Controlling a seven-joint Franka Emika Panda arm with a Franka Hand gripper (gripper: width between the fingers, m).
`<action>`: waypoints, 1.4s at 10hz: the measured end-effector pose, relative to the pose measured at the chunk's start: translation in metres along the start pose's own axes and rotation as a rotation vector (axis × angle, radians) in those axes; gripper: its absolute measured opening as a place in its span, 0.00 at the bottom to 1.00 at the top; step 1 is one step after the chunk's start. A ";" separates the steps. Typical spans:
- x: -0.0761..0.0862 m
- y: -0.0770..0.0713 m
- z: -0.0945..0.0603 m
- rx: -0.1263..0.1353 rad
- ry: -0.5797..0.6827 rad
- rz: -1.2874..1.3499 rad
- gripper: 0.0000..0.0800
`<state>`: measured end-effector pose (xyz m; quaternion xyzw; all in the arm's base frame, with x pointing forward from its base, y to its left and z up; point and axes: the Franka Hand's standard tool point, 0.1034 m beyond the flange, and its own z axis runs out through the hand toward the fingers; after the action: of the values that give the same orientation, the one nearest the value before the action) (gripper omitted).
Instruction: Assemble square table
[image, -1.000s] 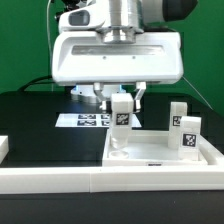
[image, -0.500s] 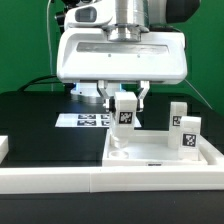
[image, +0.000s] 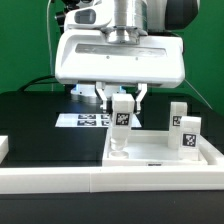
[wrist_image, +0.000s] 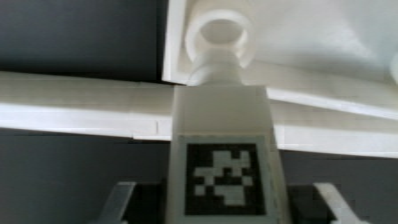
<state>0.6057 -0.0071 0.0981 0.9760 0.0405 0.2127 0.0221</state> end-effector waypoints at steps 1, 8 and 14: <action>0.001 0.005 0.000 -0.017 0.023 -0.005 0.36; -0.004 -0.003 0.005 -0.019 0.031 -0.003 0.36; -0.014 -0.007 0.014 -0.017 0.010 -0.009 0.36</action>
Offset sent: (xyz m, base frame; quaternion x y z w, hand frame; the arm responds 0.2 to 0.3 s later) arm -0.0027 0.0049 -0.0019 0.0128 -0.0017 0.0154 0.9998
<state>0.5987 -0.0015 0.0788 0.9745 0.0430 0.2180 0.0309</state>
